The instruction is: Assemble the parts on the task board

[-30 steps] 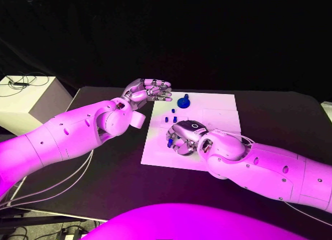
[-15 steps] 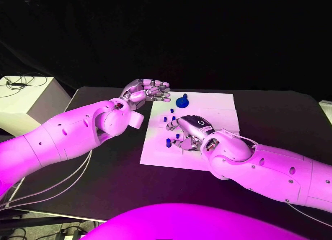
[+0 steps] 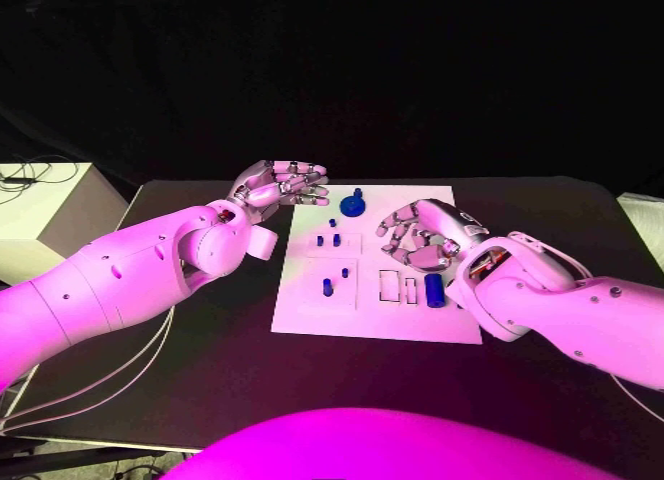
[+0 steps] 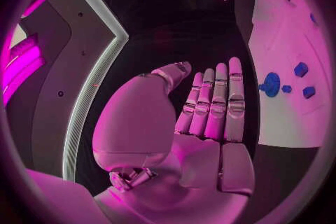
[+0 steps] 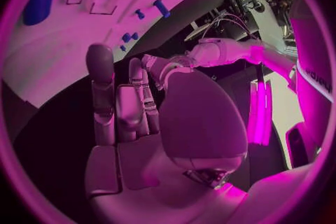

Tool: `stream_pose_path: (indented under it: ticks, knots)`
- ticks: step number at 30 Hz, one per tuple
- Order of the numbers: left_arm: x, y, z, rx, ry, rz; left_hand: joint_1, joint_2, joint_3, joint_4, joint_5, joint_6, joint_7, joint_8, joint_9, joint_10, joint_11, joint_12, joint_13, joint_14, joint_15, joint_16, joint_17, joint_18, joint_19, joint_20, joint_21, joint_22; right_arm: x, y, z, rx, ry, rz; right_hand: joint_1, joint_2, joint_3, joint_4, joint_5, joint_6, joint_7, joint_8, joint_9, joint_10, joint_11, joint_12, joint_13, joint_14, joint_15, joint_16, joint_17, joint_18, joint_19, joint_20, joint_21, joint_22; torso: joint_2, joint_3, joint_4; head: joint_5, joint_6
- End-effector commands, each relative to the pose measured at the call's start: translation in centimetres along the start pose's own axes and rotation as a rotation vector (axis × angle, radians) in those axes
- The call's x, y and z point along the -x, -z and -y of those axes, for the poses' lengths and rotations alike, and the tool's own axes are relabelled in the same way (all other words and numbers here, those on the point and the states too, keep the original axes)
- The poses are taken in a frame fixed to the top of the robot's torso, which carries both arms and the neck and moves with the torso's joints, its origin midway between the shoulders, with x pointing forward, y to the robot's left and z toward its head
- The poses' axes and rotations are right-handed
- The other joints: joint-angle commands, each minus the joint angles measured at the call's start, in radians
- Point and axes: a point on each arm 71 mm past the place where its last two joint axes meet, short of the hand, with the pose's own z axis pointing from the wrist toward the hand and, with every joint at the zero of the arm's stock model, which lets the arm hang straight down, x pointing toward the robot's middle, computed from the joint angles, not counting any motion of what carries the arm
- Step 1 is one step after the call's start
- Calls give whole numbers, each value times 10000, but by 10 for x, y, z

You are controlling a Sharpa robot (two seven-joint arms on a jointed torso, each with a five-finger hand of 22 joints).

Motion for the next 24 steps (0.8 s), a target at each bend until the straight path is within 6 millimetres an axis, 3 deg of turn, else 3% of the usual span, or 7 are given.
stream_pose_path:
  ticks: [1, 3, 6, 8, 9, 17, 24]
  knots:
    - [4, 1, 3, -592, -153, 359, 83, 34, -34, 23, 11, 118, -2, 72, 20, 110, -15, 58, 13, 113, -16, 57, 40, 59, 114, -31, 49, 17, 8, 10, 14, -849, -1193, -1117, -314, 162, 132, 86, 81, 246, -305, 638, 373, 283, -547, 3532, 3585, 308, -279, 580, 800, -284, 470, -153, 1090, 1101, -94, 52, -117, -211, 2]
    - [7, 2, 3, -617, -173, 442, 79, 48, -36, 35, 9, 133, -15, 79, 21, 129, -24, 62, 12, 128, -23, 66, 51, 55, 131, -40, 54, 17, 17, 18, 26, -1541, -1297, -1579, -927, 217, -37, 523, 4, 130, -338, 955, 639, 1758, -500, 7024, 8390, 549, -228, 1406, 1962, -482, 695, -233, 2385, 2418, -118, 80, -149, -303, 2]
    - [9, 3, 2, -592, -175, 468, 74, 65, -37, 48, 6, 150, -23, 88, 23, 142, -30, 63, 12, 135, -27, 71, 59, 52, 141, -45, 56, 16, 24, 30, 44, -2745, -1780, -2377, -1544, 249, -301, 1021, 328, 131, -449, 1394, 1040, 2755, -598, 8808, 11115, 820, -291, 2442, 3420, -653, 830, -277, 3466, 3514, -143, 112, -212, -361, 2]
    - [10, 3, 1, -561, -167, 462, 66, 68, -41, 56, 4, 159, -22, 91, 24, 144, -30, 62, 11, 135, -27, 72, 62, 51, 143, -46, 56, 15, 27, 37, 53, -3430, -2031, -2830, -2043, 251, -666, 1395, 955, 72, -454, 1542, 1223, 3015, -592, 9163, 11727, 884, -292, 2744, 3868, -723, 852, -297, 3923, 3984, -164, 119, -238, -399, 2]
    - [10, 4, 0, -544, -161, 456, 66, 68, -41, 56, 4, 159, -22, 91, 24, 144, -30, 62, 11, 135, -27, 72, 62, 51, 143, -46, 56, 15, 29, 41, 57, -3773, -2116, -3038, -2164, 262, -807, 1498, 1029, 57, -464, 1588, 1283, 3168, -602, 9328, 12021, 914, -297, 2861, 4050, -750, 862, -299, 4094, 4160, -178, 120, -254, -429, 2]
    - [11, 5, -2, -461, -138, 435, 49, 69, -52, 72, 1, 173, -20, 98, 26, 142, -29, 55, 7, 131, -26, 71, 67, 46, 144, -48, 52, 11, 38, 60, 76, -6015, -2035, -3634, -2454, 444, -1281, 1730, 966, -203, -400, 1527, 1412, 3603, -550, 9756, 12827, 1047, -259, 3326, 4821, -913, 933, -291, 5108, 5195, -260, 125, -351, -552, 2]
    - [10, 5, -1, -473, -137, 401, 39, 67, -58, 81, 0, 175, -17, 98, 25, 138, -27, 51, 5, 127, -25, 69, 70, 44, 143, -48, 49, 9, 36, 58, 81, -6705, -2006, -3877, -3075, 578, -1699, 1743, 754, -541, -262, 1208, 1371, 3606, -418, 9756, 12874, 1063, -136, 3396, 4941, -912, 874, -193, 5181, 5300, -290, 33, -376, -562, 2]
